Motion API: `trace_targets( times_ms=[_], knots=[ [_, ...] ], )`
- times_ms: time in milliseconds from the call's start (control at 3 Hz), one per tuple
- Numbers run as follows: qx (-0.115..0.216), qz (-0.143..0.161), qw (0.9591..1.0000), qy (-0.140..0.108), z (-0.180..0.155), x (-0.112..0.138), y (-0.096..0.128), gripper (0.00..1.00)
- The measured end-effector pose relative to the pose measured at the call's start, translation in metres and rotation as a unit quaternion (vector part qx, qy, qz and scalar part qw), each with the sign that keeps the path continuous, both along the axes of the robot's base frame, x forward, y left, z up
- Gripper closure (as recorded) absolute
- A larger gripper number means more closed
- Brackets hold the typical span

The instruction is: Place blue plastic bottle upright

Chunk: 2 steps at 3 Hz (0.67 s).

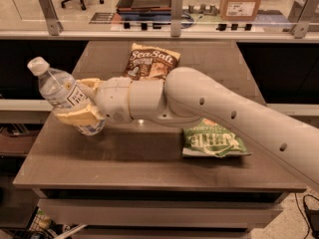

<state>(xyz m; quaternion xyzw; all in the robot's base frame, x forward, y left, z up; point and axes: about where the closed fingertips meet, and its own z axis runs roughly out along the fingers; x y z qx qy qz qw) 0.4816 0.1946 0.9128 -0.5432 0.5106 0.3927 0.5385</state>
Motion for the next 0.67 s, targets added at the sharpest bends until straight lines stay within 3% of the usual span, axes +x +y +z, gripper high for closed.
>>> trace_targets(
  times_ms=[667],
  knots=[
    [0.040, -0.009, 0.9989, 0.021, -0.0261, 0.0011, 0.0032, 1.00]
  ],
)
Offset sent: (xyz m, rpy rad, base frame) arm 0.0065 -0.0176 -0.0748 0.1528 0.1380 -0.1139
